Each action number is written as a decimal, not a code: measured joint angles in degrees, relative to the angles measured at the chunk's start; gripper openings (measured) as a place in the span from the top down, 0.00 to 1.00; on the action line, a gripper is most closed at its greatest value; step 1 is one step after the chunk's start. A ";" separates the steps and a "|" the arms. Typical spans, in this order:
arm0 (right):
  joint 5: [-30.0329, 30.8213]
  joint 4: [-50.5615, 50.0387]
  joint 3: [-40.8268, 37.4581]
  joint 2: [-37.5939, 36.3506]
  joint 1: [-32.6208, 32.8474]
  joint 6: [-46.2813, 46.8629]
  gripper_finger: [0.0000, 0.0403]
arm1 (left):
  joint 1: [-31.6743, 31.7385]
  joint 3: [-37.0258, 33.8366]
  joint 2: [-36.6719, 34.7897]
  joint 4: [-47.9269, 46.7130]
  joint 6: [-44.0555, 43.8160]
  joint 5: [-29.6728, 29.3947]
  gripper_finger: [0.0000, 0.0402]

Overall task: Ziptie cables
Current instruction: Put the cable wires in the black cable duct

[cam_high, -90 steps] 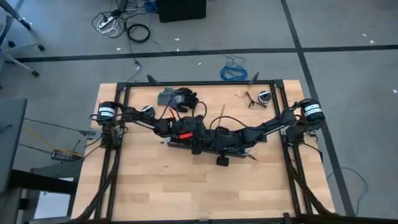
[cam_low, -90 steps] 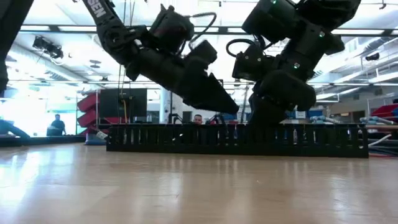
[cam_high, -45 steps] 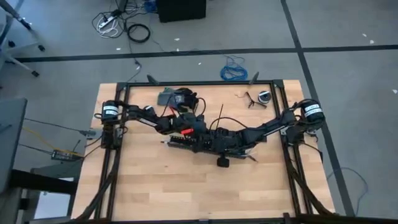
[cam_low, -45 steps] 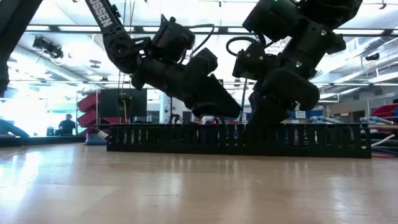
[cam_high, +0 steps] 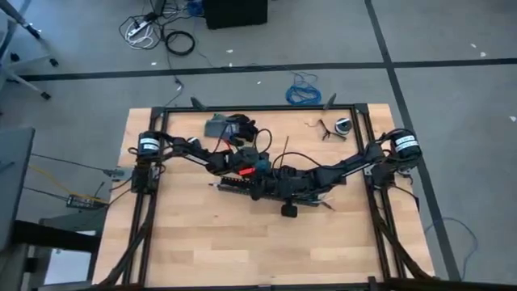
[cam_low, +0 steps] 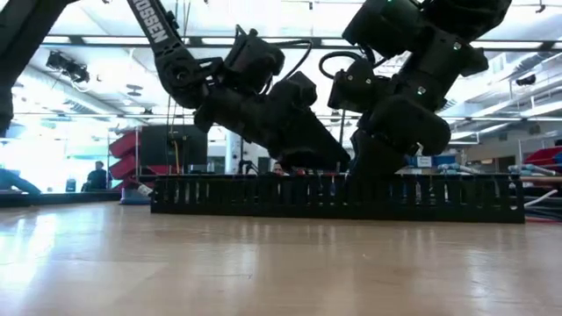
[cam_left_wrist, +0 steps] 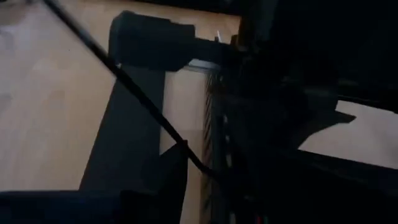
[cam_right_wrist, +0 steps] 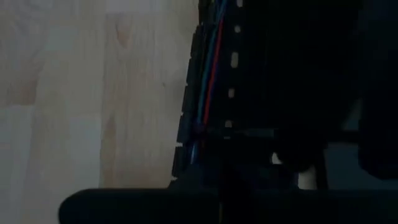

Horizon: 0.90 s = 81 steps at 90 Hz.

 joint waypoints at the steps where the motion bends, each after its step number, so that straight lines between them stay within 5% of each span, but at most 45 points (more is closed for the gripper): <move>1: 0.00 -0.01 0.00 0.00 0.00 -0.01 1.00 | 0.00 0.00 0.00 0.11 0.00 -0.06 0.63; 31: 0.02 -0.62 0.00 -0.02 0.00 -0.39 1.00 | 0.02 0.02 -0.02 -0.03 4.36 -0.97 0.97; 81: 0.09 -0.95 0.00 -0.02 0.00 -0.98 1.00 | 0.13 0.09 -0.22 -5.54 6.22 -5.46 1.00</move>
